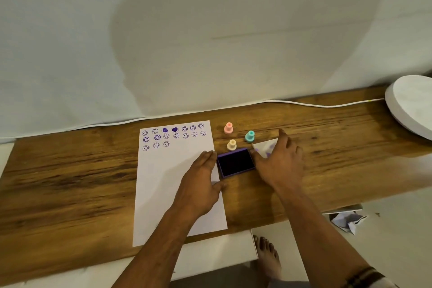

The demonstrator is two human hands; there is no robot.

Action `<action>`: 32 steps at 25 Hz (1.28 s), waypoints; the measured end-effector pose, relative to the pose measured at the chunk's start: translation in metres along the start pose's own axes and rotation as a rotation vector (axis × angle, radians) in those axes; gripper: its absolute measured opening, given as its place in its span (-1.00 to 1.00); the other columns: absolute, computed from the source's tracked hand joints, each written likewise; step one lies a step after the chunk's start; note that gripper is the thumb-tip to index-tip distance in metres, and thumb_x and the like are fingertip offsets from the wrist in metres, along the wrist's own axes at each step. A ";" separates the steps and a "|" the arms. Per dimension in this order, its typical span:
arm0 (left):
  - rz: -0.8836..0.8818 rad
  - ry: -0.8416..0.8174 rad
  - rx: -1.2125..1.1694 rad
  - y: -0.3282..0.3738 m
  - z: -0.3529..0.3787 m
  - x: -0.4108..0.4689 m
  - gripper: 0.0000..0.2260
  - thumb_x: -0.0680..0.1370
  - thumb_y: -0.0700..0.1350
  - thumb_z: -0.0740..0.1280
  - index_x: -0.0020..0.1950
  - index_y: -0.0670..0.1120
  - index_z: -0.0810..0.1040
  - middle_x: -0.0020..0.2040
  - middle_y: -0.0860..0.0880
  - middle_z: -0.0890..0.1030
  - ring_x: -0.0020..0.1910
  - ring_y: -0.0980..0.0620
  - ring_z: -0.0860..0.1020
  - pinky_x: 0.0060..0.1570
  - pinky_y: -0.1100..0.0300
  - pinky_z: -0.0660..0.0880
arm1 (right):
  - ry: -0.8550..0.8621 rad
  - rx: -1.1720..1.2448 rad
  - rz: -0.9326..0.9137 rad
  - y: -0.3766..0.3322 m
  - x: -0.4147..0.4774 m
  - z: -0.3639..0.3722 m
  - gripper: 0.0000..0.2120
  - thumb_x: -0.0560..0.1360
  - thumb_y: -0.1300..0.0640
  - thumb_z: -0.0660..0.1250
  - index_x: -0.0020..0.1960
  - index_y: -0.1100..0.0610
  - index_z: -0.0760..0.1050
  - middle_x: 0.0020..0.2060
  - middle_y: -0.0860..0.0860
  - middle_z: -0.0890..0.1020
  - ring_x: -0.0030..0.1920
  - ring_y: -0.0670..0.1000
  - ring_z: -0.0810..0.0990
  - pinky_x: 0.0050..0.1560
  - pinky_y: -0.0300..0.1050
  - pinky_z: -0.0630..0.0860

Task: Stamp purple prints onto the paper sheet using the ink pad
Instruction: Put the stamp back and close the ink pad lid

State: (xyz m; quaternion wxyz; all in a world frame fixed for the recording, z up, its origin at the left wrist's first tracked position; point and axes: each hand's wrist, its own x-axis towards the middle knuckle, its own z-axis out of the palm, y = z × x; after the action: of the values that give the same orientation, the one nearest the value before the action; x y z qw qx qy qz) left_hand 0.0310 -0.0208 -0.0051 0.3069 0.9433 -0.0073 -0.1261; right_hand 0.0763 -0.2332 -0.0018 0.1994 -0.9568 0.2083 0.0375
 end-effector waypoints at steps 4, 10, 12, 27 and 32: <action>-0.004 -0.018 -0.072 0.002 0.004 0.000 -0.10 0.52 0.03 0.49 0.65 0.21 -0.06 0.68 0.08 0.16 0.63 -0.06 0.21 0.49 0.02 0.29 | 0.059 0.126 0.050 0.002 -0.002 -0.007 0.00 0.41 -0.33 0.49 0.63 0.04 0.08 0.57 0.15 0.32 0.52 0.24 0.31 0.42 0.26 0.41; -0.056 0.031 -0.112 0.003 0.005 0.004 0.03 0.47 -0.02 0.54 0.64 0.23 -0.19 0.61 0.05 0.31 0.54 -0.07 0.36 0.45 -0.01 0.38 | 0.014 0.320 0.019 -0.023 -0.066 0.018 -0.02 0.35 -0.29 0.55 0.56 -0.03 0.09 0.48 0.07 0.38 0.46 0.17 0.39 0.35 0.22 0.52; -0.063 0.037 -0.152 0.006 0.006 0.002 0.05 0.46 0.00 0.53 0.61 0.28 -0.23 0.58 0.04 0.38 0.49 -0.07 0.42 0.42 -0.03 0.41 | 0.052 0.233 -0.085 -0.029 -0.072 0.025 -0.03 0.37 -0.28 0.53 0.56 0.01 0.10 0.47 0.09 0.39 0.45 0.16 0.38 0.36 0.15 0.49; -0.042 0.090 -0.212 0.013 0.008 0.003 -0.06 0.53 0.04 0.47 0.65 0.19 -0.17 0.51 0.00 0.45 0.40 -0.04 0.49 0.42 -0.01 0.42 | 0.103 0.029 -0.172 -0.036 -0.061 0.036 -0.02 0.37 -0.36 0.44 0.56 0.11 0.13 0.41 0.16 0.48 0.39 0.21 0.44 0.34 0.18 0.45; -0.045 0.068 -0.198 0.016 0.005 0.004 -0.07 0.55 0.03 0.45 0.65 0.18 -0.18 0.53 -0.01 0.43 0.40 -0.04 0.49 0.43 -0.02 0.43 | 0.096 -0.019 -0.186 -0.036 -0.061 0.037 -0.01 0.40 -0.39 0.41 0.58 0.12 0.11 0.43 0.17 0.46 0.40 0.21 0.43 0.37 0.16 0.43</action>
State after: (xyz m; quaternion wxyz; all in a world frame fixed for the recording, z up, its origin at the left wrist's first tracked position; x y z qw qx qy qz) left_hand 0.0343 -0.0370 -0.0003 0.3959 0.9119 0.0369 -0.1012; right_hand 0.0362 -0.1654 -0.0134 0.1827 -0.9745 0.1276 -0.0251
